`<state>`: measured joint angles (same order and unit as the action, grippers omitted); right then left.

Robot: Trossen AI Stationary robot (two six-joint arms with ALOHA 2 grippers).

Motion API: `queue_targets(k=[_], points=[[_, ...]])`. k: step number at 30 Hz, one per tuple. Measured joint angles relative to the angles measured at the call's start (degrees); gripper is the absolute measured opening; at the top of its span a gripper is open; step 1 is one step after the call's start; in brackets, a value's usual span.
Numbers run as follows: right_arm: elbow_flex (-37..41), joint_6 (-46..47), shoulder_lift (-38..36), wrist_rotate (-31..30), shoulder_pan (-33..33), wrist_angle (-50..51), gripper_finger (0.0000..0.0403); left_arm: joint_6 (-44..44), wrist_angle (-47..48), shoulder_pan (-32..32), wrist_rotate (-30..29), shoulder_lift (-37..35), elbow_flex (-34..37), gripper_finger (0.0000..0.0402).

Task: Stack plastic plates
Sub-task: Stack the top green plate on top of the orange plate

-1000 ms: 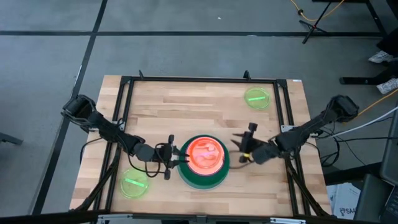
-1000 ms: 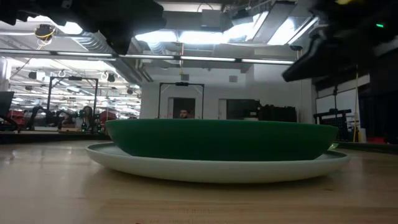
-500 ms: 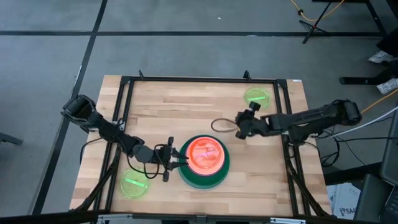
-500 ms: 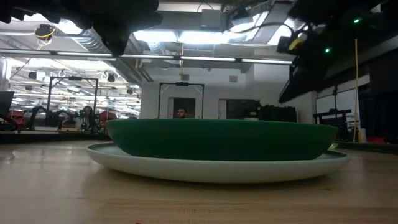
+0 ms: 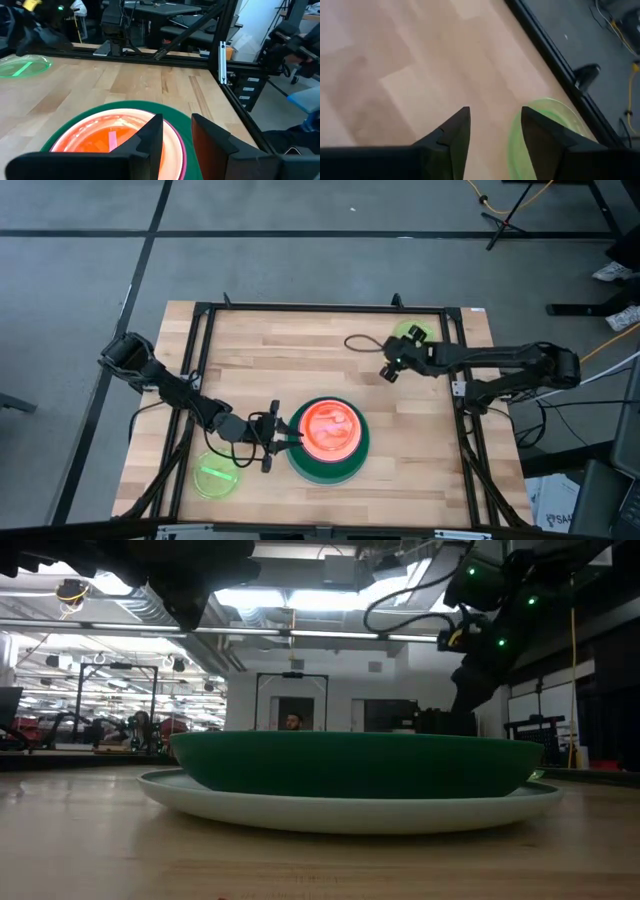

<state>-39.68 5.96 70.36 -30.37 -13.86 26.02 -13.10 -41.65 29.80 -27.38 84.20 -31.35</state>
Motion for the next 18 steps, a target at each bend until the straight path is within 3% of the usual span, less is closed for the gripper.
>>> queue_targets(k=[7, 18], points=[[0.02, 1.28, 1.46, 4.16, -6.91, -0.22, 0.0174, 0.00, 0.02, 0.00, 0.00, 0.00, 0.00, 0.0095], [0.04, 2.78, 11.84, 5.55, -12.95, -4.32, 0.0175, 0.15, 0.02, 0.00, 0.02, 0.00, -0.02, 0.0095]])
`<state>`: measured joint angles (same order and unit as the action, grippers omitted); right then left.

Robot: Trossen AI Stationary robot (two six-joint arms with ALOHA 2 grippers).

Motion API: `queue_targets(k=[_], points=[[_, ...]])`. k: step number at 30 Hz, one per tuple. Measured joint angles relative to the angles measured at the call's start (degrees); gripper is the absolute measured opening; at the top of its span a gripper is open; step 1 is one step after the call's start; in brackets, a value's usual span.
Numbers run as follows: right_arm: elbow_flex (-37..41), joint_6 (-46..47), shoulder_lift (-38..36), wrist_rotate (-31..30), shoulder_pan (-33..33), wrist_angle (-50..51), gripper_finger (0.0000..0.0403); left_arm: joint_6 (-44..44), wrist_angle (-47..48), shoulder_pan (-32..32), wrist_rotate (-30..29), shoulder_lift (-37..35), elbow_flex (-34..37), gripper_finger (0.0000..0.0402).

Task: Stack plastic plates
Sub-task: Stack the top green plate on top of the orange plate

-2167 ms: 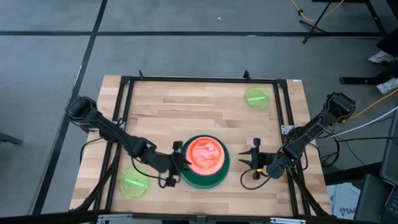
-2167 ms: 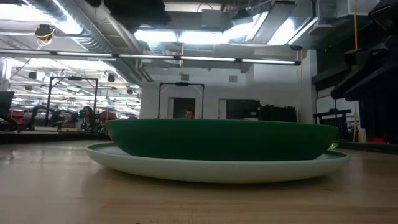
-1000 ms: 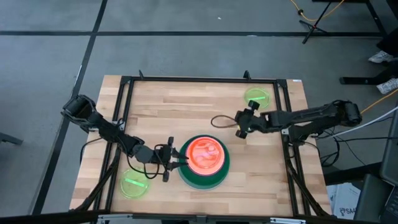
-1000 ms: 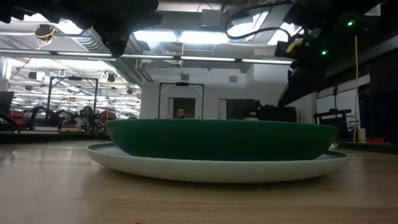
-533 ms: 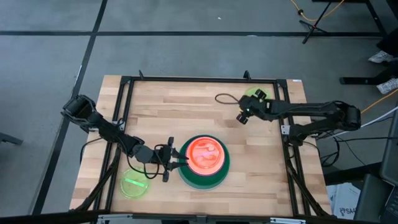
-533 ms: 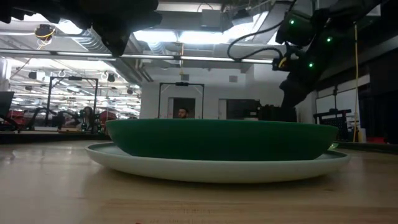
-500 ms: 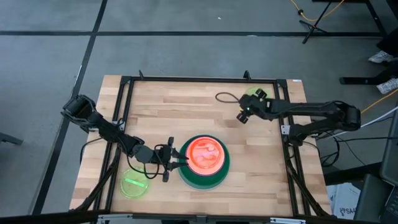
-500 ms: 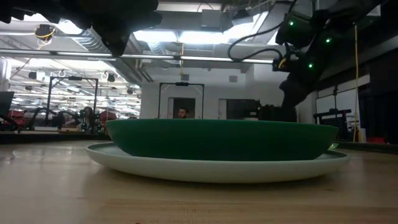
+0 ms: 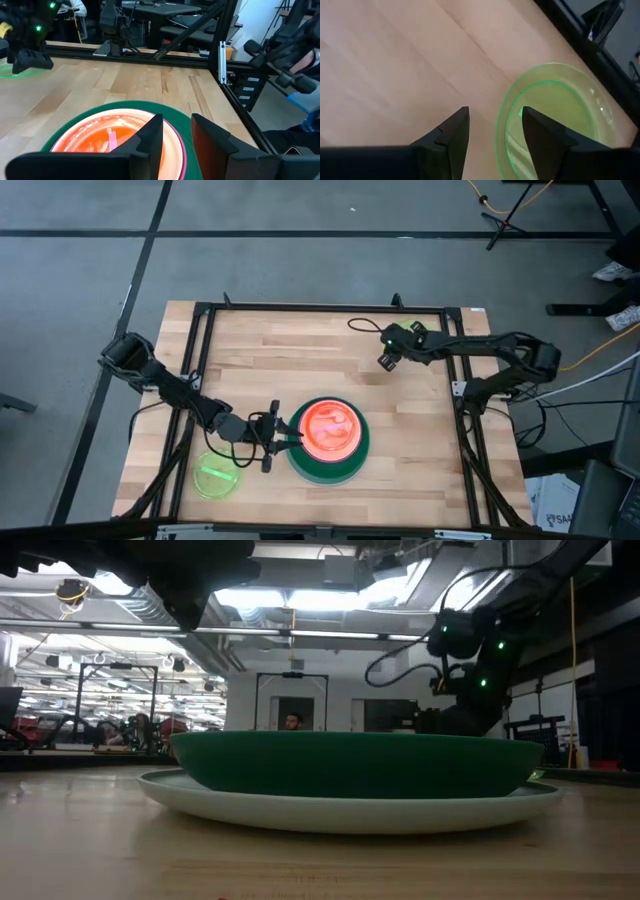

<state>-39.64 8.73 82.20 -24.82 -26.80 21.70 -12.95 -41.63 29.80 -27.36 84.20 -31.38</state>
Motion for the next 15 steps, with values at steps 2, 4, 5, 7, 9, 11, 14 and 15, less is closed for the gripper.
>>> queue_targets(k=[2, 4, 5, 7, 9, 11, 14, 15], points=[[0.00, -0.01, 1.62, 0.04, -0.93, -0.08, 0.0175, 0.02, 0.00, 0.00, -0.02, 0.00, 0.00, 0.0095], [0.00, 0.02, 3.06, 0.02, -1.51, -0.95, 0.0175, 0.02, 0.00, 0.00, -0.02, 0.00, 0.00, 0.0095], [0.00, 0.02, 3.73, 0.00, -1.53, -1.08, 0.0175, 0.02, 0.00, 0.00, -0.02, 0.00, -0.02, 0.0095], [0.00, 0.02, 4.82, 0.02, -1.52, -1.24, 0.0175, 0.02, 0.00, 0.00, -0.02, 0.00, -0.02, 0.0095], [0.00, -0.01, 5.71, 0.02, -1.50, -1.87, 0.0175, 0.02, 0.00, 0.02, -0.02, 0.00, -0.02, 0.0095], [0.00, 0.06, 6.60, -0.02, -1.47, -2.35, 0.0175, 0.02, 0.02, 0.02, -0.02, 0.00, -0.02, 0.0095], [0.00, 0.11, 7.80, -1.53, -2.21, -3.00, 0.0175, 0.02, 0.02, 0.02, -0.02, 0.01, -0.02, 0.0095], [0.00, 0.11, 8.21, -1.83, -2.57, -3.06, 0.0175, 0.02, 0.02, 0.01, -0.02, 0.01, -0.02, 0.0095]])
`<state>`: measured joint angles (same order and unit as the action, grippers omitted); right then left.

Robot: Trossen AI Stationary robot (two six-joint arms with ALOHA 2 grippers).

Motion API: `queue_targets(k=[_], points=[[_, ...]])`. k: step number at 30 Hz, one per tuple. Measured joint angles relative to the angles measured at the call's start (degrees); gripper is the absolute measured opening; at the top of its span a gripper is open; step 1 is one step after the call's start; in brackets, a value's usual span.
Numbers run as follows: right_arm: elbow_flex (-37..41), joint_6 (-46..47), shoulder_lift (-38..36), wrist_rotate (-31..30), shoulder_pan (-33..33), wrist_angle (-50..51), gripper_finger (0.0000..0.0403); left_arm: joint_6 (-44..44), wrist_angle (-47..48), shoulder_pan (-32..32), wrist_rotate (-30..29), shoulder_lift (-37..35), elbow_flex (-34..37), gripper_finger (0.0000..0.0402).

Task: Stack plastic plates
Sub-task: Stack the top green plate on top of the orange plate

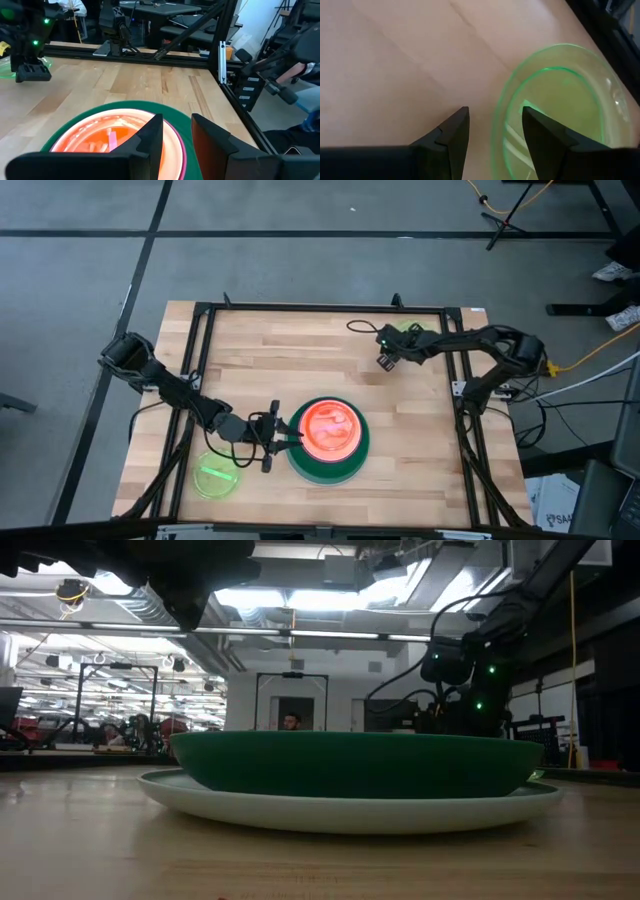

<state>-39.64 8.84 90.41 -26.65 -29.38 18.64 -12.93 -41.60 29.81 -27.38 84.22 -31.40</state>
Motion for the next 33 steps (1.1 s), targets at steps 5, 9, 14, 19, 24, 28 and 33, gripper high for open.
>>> queue_targets(k=[5, 9, 14, 19, 24, 28, 33], points=[[-0.14, -0.11, 1.88, -0.65, -2.17, -0.55, 0.0175, 0.01, 0.02, -0.01, -0.46, -0.01, 0.00, 0.0095], [-0.15, -1.60, 2.21, -0.33, -2.48, -1.41, 0.0165, 0.02, 0.02, -0.03, -0.57, 0.01, 0.00, 0.0095], [-0.11, -1.84, 2.32, 0.72, -2.46, -2.07, 0.0106, 0.02, 0.04, -0.03, -0.59, -0.01, 0.00, 0.0095], [-0.07, -1.82, 2.38, 1.35, -2.46, -2.33, 0.0038, 0.01, 0.04, -0.03, -0.59, 0.01, 0.00, 0.0095], [-0.04, -3.28, 2.38, 1.40, -2.52, -2.54, 0.0004, 0.00, 0.04, -0.06, -0.61, 0.01, 0.00, 0.0095], [-0.02, -3.41, 2.38, 1.30, -1.77, -2.43, 0.0008, 0.02, 0.04, -0.06, -0.63, 0.01, 0.00, 0.0095], [0.01, -5.07, 1.08, 1.45, 1.96, -2.08, 0.0002, 0.00, 0.04, -0.06, -0.66, 0.01, 0.00, 0.0095]])
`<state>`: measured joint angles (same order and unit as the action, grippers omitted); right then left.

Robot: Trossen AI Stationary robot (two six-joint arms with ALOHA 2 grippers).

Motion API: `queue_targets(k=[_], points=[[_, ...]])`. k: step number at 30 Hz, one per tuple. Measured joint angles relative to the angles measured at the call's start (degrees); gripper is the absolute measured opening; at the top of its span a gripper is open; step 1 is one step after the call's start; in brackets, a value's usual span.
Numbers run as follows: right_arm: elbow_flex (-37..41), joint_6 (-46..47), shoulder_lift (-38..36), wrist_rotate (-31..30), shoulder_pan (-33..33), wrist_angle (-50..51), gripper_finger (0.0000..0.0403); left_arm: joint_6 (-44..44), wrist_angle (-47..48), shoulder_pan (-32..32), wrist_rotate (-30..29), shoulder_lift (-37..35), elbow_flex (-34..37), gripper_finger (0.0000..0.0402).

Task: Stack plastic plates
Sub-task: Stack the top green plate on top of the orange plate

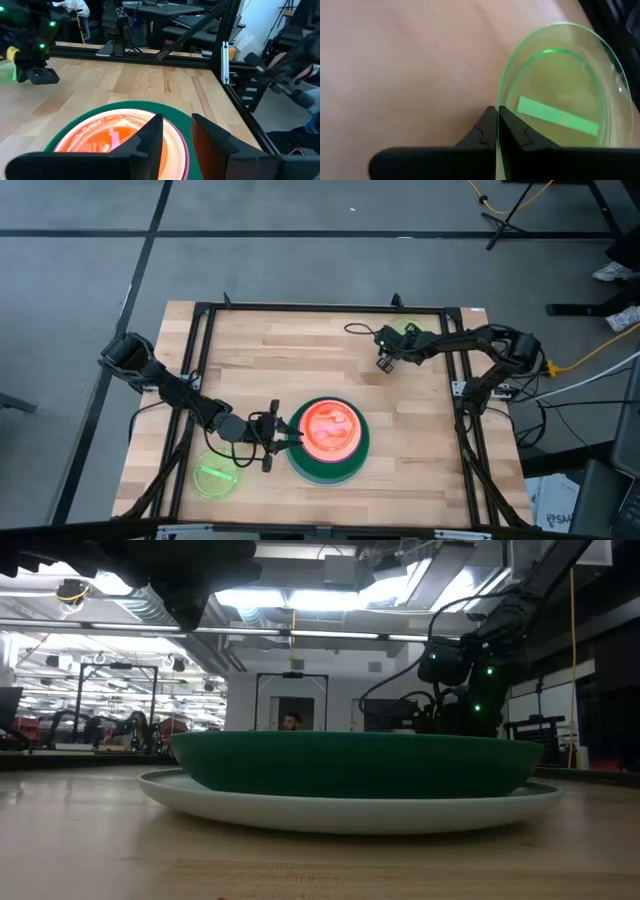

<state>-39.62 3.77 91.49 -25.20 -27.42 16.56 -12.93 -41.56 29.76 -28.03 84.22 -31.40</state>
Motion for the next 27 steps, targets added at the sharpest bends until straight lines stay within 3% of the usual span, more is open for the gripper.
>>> queue_targets(k=[16, 27], points=[[-0.12, -2.30, -8.88, 0.38, 18.38, 0.68, 0.0004, 0.00, -0.04, 0.00, -0.04, 0.00, 0.02, 0.0095], [-0.17, -9.93, -9.60, 0.33, 32.41, -1.12, 0.0004, 0.00, -0.09, -0.02, -1.29, 0.00, 0.02, 0.0095]])
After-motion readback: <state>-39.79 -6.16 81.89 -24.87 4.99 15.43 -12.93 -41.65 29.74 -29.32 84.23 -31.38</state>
